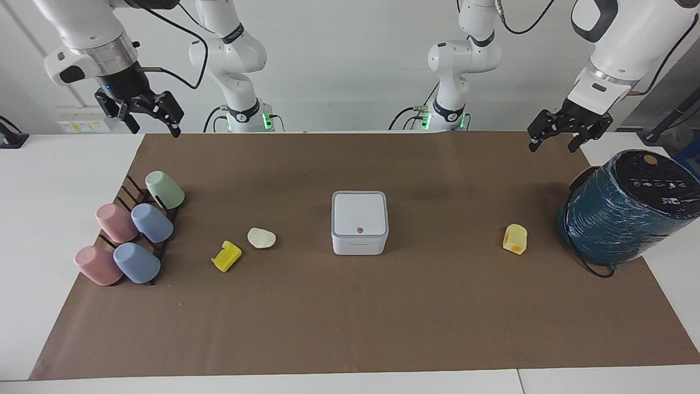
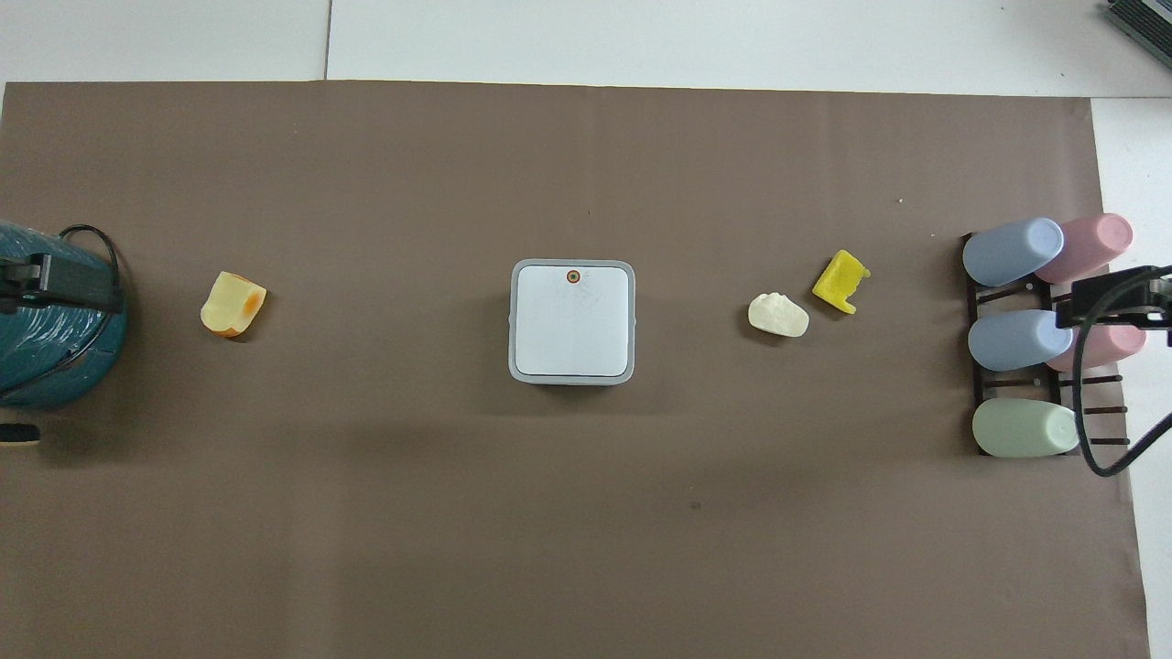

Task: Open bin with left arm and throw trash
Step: 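Reach the left gripper toward the white lid of the bin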

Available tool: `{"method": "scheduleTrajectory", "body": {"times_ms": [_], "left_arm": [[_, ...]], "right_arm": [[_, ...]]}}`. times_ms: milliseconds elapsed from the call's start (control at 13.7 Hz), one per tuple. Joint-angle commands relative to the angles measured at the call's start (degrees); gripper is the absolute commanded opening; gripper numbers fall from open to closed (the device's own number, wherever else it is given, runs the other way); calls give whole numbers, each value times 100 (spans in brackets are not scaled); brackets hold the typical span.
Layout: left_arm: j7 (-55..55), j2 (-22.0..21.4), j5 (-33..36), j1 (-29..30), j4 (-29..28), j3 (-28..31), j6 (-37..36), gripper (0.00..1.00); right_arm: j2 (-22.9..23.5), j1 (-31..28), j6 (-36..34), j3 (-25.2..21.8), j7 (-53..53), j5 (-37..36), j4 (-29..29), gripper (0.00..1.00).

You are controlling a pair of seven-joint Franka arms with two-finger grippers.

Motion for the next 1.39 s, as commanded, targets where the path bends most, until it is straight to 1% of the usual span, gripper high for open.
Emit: {"method": "scheduleTrajectory", "body": {"times_ms": [0,292,510,729,875,1094,1167,1312], "left_arm": [[-95,-161,65,-30,-202,5,94,100],[-104,-170,66,-4,-202,5,33,100],[-139,-161,66,-73,-202,-65,164,100],[-270,-169,66,-634,-377,-56,935,100],[-805,-239,66,-1117,-658,-65,1261,100],[-1069,-188,66,-1812,-975,-65,1876,100],[-1210,-144,57,-2031,-1097,-65,2174,100],[-1465,-39,57,-2549,-1414,-65,3042,100]], "right_arm": [[-82,56,81,-21,11,-123,-120,100],[-117,56,108,-21,20,-132,-208,100],[-134,47,143,-21,20,-132,-217,100],[-152,38,152,-12,29,-132,-296,100],[-178,38,143,-12,38,-123,-314,100],[-187,38,143,-12,46,-123,-331,100],[-196,47,143,-12,46,-114,-348,100],[-196,47,213,-12,64,-114,-375,100]]}}
